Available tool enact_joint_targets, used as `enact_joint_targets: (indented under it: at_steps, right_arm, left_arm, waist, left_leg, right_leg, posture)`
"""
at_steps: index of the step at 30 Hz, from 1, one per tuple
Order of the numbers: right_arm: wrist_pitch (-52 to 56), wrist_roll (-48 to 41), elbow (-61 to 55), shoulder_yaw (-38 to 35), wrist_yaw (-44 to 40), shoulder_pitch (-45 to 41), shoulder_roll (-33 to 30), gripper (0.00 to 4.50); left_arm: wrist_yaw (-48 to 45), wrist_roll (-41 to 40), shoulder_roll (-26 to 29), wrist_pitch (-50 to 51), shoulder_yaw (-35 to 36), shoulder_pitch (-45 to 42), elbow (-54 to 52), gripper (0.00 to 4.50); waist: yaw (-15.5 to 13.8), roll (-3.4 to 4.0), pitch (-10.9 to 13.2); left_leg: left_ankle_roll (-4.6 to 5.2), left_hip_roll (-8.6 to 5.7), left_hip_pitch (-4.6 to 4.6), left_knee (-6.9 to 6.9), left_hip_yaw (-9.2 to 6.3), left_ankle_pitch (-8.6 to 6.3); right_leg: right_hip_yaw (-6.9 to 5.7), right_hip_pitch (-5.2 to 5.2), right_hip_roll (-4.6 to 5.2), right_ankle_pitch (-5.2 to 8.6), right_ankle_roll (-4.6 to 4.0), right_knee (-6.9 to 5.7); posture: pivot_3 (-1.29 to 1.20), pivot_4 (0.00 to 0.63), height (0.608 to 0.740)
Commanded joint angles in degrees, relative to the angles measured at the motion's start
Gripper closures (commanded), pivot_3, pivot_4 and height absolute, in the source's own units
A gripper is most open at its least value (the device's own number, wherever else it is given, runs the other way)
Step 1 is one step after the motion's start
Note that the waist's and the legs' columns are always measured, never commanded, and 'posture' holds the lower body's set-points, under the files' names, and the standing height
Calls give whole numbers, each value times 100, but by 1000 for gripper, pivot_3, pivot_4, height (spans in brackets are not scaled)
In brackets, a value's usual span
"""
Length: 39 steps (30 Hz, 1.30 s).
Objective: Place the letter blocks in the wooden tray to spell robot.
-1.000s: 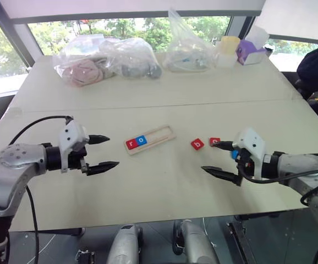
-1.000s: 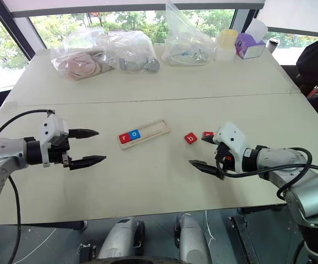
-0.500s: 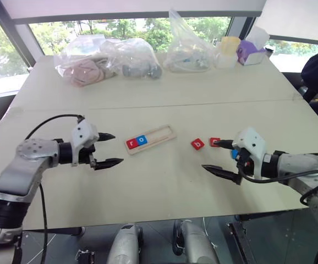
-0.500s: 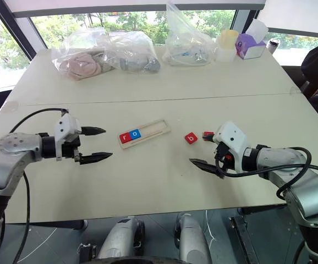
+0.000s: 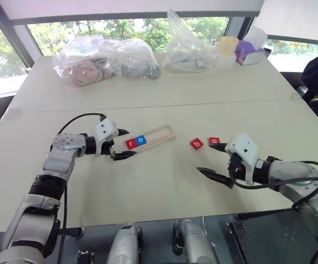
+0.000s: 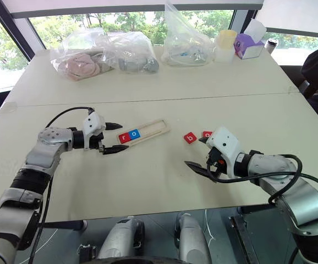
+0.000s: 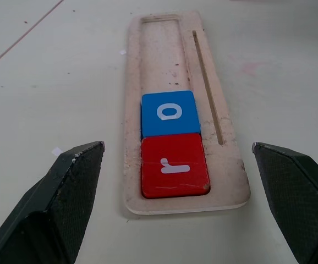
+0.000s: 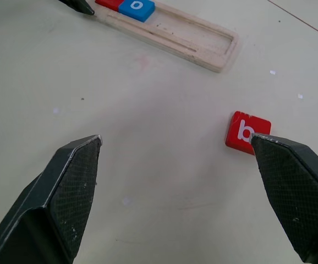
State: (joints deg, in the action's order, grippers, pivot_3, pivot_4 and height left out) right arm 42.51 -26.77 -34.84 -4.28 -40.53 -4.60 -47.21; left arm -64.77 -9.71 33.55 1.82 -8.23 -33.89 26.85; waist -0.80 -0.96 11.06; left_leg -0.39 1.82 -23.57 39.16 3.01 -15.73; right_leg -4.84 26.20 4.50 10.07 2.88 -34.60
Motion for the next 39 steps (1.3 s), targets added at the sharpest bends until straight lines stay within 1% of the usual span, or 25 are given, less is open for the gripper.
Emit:
enact_joint_targets:
  at_steps: [1,8,17,22,25,26,27,33,39]
  right_arm:
    - [-2,12,-301,-66,121,38,28,70]
    - [24,66,-352,51,214,-2,52,70]
    - [-37,205,-314,69,214,-11,21,70]
    - [-24,250,-333,53,227,-11,30,70]
    - [-15,276,-341,56,230,-12,31,0]
    - [-11,278,-337,50,225,-13,31,0]
    - [-10,285,-340,48,221,-11,32,0]
    - [-14,310,-306,54,201,-35,38,0]
    - [-27,329,-235,124,163,-137,44,0]
  left_arm:
    - [-109,97,-40,-236,15,-226,202,0]
    - [-124,360,-189,-517,-60,-370,672,0]
    - [-191,675,-277,-517,-265,-382,1046,0]
    - [-283,683,-309,-331,-364,-380,1094,0]
    - [-294,677,-316,-322,-386,-332,1088,843]
    - [-297,684,-318,-317,-393,-311,1079,1239]
    - [-310,681,-317,-307,-396,-287,1059,1373]
    - [-479,602,-221,-202,-419,-29,660,1369]
    - [-815,371,5,6,-482,622,-571,1369]
  waist:
    - [-3,0,0]
    - [-3,-1,0]
    - [-10,-2,-5]
    - [-10,-3,-11]
    - [-10,-3,-14]
    - [-12,-2,-15]
    - [-13,-2,-16]
    - [-1,-1,-19]
    - [5,-1,-20]
  left_leg:
    - [0,0,0,1,-1,0]
    - [0,0,5,4,-1,0]
    - [0,0,21,8,-2,0]
    - [0,0,29,10,-4,1]
    - [0,0,31,10,-4,1]
    - [0,0,31,10,-5,1]
    - [0,0,31,10,-5,1]
    - [0,1,41,11,-6,1]
    - [0,2,41,9,-5,0]
  right_leg:
    - [0,0,0,0,0,-2]
    - [0,-1,1,0,0,-11]
    - [1,-8,4,7,4,-33]
    - [1,-19,5,17,-5,-36]
    - [1,-21,6,17,-5,-36]
    - [1,-22,6,18,-5,-36]
    - [1,-23,6,18,-5,-37]
    - [1,-33,6,20,-5,-37]
    - [2,-32,6,22,-2,-36]
  posture:
    - [0,150,740]
    - [0,150,740]
    - [0,150,740]
    - [0,150,740]
    - [0,150,740]
    - [0,150,740]
    - [0,150,740]
    - [0,150,740]
    - [0,150,740]
